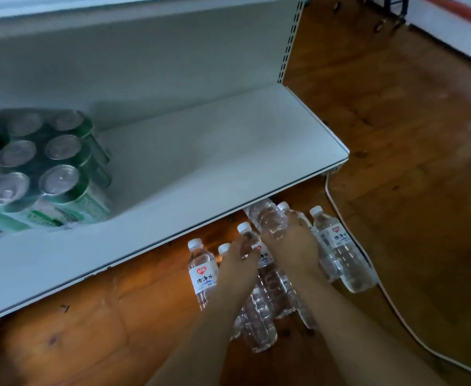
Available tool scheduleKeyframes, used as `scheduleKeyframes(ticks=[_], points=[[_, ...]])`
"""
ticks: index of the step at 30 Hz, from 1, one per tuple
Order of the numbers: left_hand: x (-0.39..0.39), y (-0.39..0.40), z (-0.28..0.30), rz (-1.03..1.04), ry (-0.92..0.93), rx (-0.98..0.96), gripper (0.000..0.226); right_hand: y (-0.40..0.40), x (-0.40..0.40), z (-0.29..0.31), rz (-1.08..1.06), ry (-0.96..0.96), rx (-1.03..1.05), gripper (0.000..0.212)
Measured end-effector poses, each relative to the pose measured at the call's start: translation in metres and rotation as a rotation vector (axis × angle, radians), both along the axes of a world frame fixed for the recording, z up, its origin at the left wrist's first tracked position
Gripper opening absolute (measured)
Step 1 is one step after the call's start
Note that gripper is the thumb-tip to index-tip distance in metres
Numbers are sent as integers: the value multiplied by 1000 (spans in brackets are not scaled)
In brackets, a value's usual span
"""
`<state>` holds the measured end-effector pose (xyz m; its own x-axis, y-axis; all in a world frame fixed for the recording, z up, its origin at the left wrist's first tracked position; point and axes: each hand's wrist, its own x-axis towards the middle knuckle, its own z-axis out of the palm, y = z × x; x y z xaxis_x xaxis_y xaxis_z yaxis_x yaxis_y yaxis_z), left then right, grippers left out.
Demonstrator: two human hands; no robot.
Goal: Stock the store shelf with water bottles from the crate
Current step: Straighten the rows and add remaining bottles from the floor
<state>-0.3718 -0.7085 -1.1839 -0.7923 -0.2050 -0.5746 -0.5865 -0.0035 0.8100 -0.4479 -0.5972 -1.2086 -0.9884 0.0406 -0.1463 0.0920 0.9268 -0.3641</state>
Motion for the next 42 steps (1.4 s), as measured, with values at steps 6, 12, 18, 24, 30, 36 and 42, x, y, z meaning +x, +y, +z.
scheduleKeyframes(ticks=[6,12,18,24,30,36,42], points=[[-22,33,9,136,-134,318,39,40,47,40,-114,16,-367,38],[-25,53,32,232,-246,530,57,83,82,84,-90,-95,-470,51],[-12,55,73,146,-131,531,61,97,93,140,90,-273,-405,63],[-16,46,140,-47,184,246,58,82,55,214,290,-249,-443,67],[-36,29,207,-52,481,82,46,77,24,247,393,-115,-554,90],[-31,13,277,37,664,-122,45,56,6,296,541,-6,-581,102],[-20,-10,350,164,785,-287,49,15,-10,358,699,127,-629,104]])
